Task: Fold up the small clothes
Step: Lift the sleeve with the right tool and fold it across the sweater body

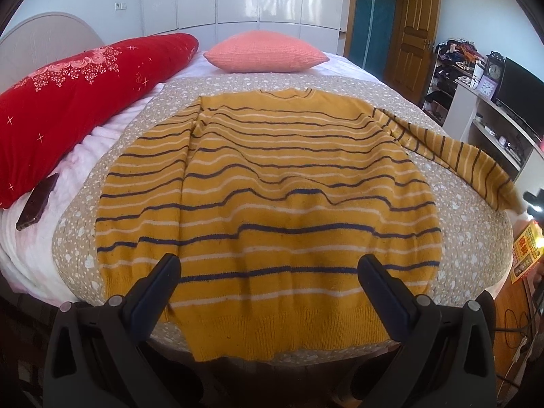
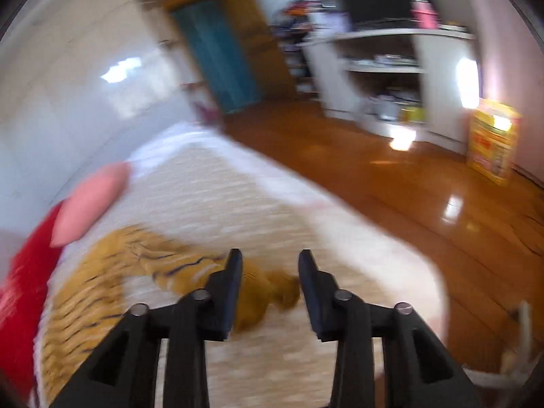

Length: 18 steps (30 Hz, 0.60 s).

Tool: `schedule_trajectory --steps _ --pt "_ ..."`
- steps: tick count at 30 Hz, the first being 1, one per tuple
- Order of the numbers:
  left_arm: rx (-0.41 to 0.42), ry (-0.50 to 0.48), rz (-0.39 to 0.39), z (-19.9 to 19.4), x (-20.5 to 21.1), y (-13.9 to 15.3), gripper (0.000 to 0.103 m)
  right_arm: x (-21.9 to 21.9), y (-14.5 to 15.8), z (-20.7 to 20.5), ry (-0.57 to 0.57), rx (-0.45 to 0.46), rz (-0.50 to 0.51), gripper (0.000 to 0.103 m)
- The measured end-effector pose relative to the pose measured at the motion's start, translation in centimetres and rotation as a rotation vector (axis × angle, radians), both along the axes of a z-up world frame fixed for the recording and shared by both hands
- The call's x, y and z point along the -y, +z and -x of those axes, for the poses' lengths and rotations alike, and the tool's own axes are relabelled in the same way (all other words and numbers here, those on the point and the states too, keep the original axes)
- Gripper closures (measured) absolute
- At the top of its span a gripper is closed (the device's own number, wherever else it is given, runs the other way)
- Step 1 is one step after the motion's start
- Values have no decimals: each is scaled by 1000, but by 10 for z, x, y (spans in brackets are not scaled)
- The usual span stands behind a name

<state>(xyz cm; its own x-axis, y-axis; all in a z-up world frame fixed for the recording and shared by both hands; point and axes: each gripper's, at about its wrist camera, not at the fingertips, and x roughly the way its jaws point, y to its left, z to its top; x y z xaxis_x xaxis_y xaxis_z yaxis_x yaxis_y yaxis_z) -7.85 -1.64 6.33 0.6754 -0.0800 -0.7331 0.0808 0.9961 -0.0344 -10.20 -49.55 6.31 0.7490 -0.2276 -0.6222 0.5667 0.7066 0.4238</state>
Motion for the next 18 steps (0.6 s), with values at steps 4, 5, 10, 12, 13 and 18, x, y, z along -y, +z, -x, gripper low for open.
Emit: schedule_trajectory --steps 4,5,10,12,13,18 --pt "-18 -15 9 -3 4 -4 0 -6 -14 21 53 9 -15 47" --pt "-18 -20 4 -3 6 -5 0 -8 -19 24 75 7 -20 47" --pt "-23 -49 -23 -2 16 -9 0 -24 -47 19 145 -31 -2 44" --pt "-25 -54 -32 -3 19 -10 0 -36 -44 9 156 -85 141 40" --pt "-25 -53 -34 -3 19 -11 0 -41 -43 5 164 -106 211 38" --pt "-45 -50 -31 -6 20 -17 0 -60 -38 -47 256 -227 571 32"
